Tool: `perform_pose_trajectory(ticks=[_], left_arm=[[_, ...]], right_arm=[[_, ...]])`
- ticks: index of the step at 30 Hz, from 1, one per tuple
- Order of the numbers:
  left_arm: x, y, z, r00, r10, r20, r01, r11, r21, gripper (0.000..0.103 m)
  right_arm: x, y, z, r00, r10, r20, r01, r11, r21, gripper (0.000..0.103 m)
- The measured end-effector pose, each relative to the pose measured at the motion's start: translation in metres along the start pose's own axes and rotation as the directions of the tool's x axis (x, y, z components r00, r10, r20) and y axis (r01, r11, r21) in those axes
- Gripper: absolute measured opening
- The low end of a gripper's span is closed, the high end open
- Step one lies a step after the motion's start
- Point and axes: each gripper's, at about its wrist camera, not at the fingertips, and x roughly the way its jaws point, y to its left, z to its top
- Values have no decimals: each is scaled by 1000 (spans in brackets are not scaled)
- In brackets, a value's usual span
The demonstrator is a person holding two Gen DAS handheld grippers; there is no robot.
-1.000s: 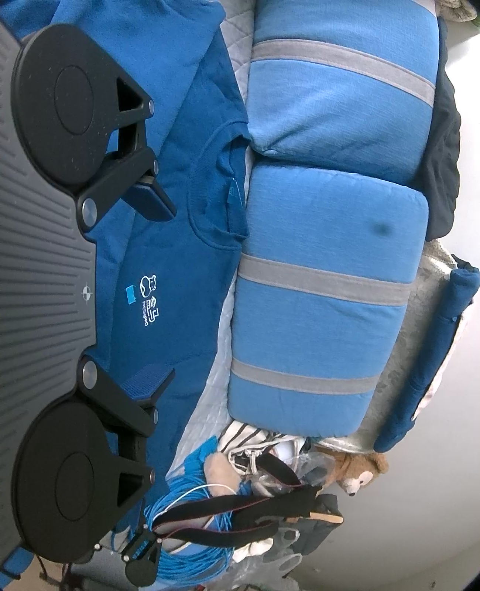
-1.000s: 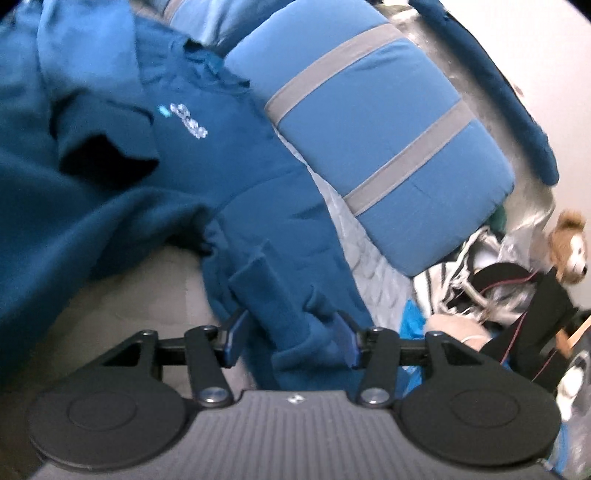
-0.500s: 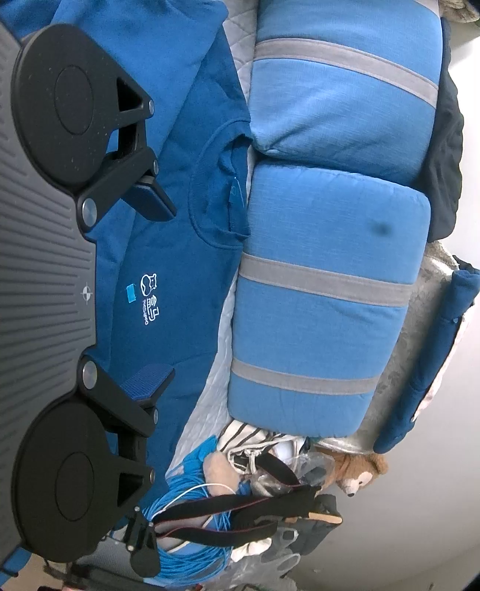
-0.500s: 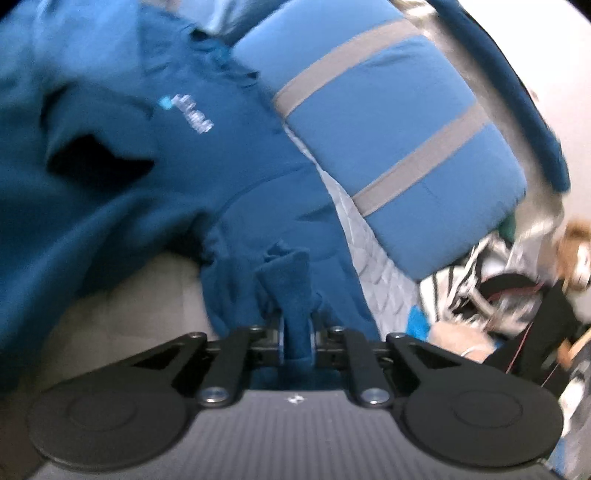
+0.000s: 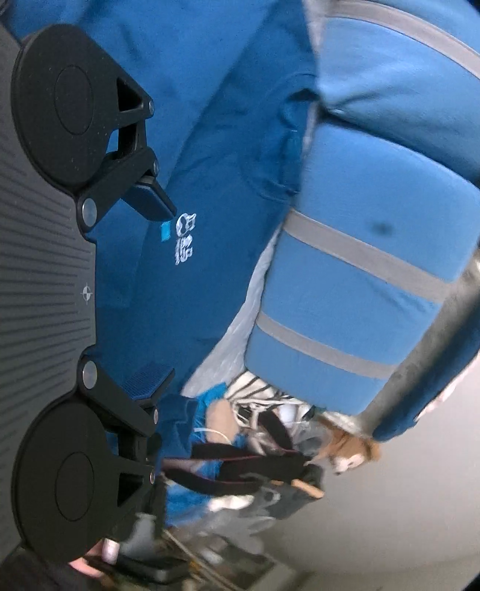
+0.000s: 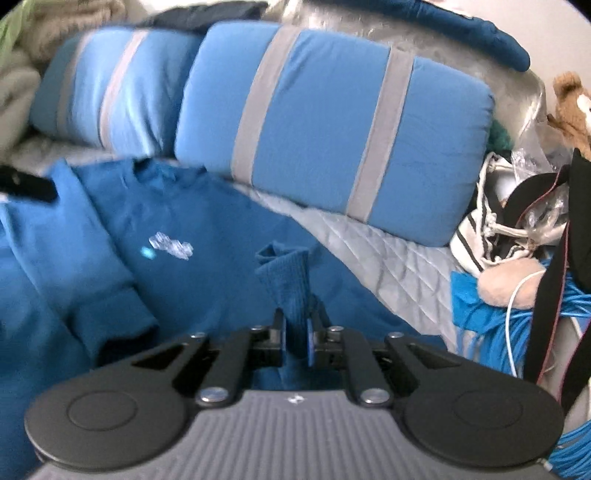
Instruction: Fold clothes
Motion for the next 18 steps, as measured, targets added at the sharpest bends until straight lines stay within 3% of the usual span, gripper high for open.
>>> perform_pose_trajectory(ticks=[3, 8, 11, 15, 18], left_arm=[[1, -1, 12, 993, -105, -55, 96, 983, -159, 85], [18, -9, 23, 959, -264, -104, 215, 915, -342, 85], [36, -8, 23, 936, -327, -126, 241, 862, -446, 85], [63, 1, 15, 904, -404, -138, 255, 771, -583, 84], [79, 6, 9, 894, -421, -150, 242, 738, -630, 84]], right_arm=[[-12, 7, 9, 999, 34, 36, -33, 999, -4, 11], [-21, 29, 20, 994, 75, 78, -72, 996, -45, 11], [-22, 42, 23, 992, 82, 96, -76, 995, -67, 11], [-22, 61, 20, 990, 62, 128, -47, 992, -118, 11], [-24, 82, 14, 986, 37, 161, -3, 979, -202, 11]])
